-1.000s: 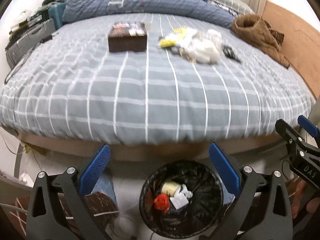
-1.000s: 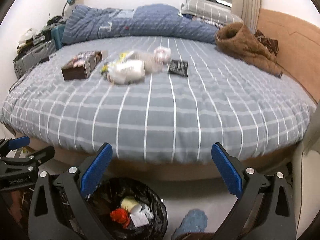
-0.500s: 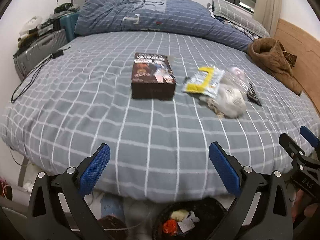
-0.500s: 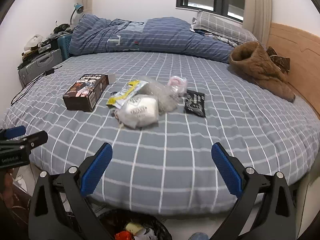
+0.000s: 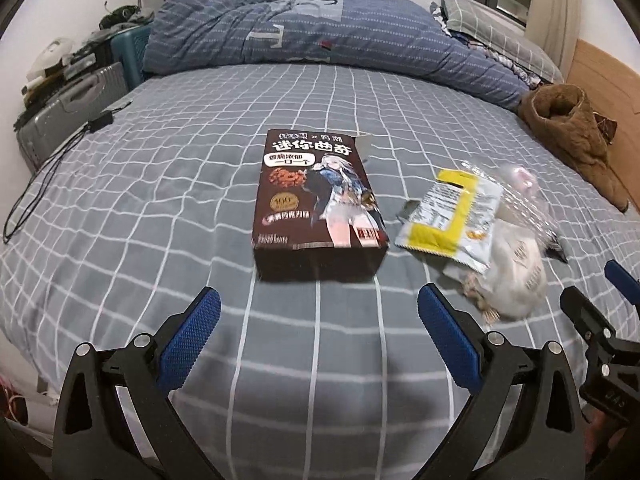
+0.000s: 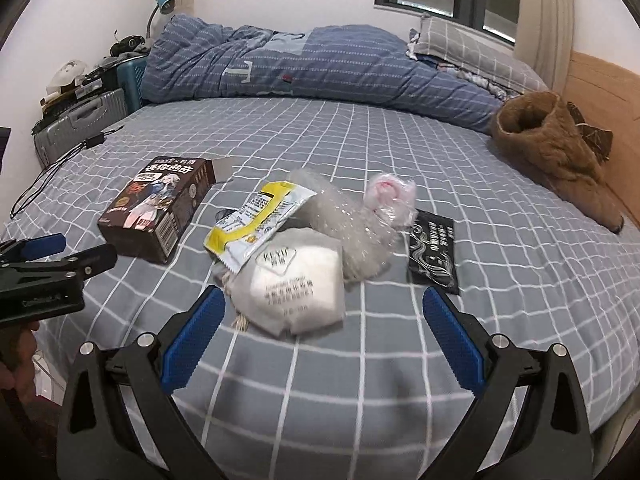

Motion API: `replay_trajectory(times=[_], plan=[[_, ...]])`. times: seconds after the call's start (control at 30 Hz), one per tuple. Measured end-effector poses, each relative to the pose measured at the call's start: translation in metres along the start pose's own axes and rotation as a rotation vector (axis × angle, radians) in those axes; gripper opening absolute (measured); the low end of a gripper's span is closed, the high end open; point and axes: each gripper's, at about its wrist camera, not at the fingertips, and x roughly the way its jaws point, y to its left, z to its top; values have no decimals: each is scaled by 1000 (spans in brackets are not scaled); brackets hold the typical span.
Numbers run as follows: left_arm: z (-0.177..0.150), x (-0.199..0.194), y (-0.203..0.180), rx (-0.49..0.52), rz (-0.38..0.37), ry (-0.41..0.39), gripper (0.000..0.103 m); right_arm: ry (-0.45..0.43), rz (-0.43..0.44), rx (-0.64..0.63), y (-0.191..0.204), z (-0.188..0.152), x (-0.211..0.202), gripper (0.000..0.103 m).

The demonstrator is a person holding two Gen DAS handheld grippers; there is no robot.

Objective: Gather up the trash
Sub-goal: 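Move both open tools from the bin toward the trash on the bed, then grasp the brown snack box with the left tool while the right tool grasps the white KEYU cotton bag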

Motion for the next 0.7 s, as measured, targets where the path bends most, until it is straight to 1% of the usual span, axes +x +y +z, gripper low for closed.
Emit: replay_trajectory(times=[0.23,0.4,0.47,0.6,0.63,0.67,0.7], plan=[[11,29,-4,14,6,21,97,41,26,-6,6,4,33,95],[14,43,-6,14,12,35,97,65,44,29,4,3,48,95],[16,48,-5,16,16,39,97,77,47,30,4,3,53,91],[19,53,-5,12,18,35,95,87,65,40,4,2,59,89],[20,54,-4,9,19,34,94,91,74,43,3,2,60,86],[21,55,-4,7,16,37,91,97,82,45,3,2,60,82],[21,56,-4,4,13,38,91,100,86,43,4,1,61,80]])
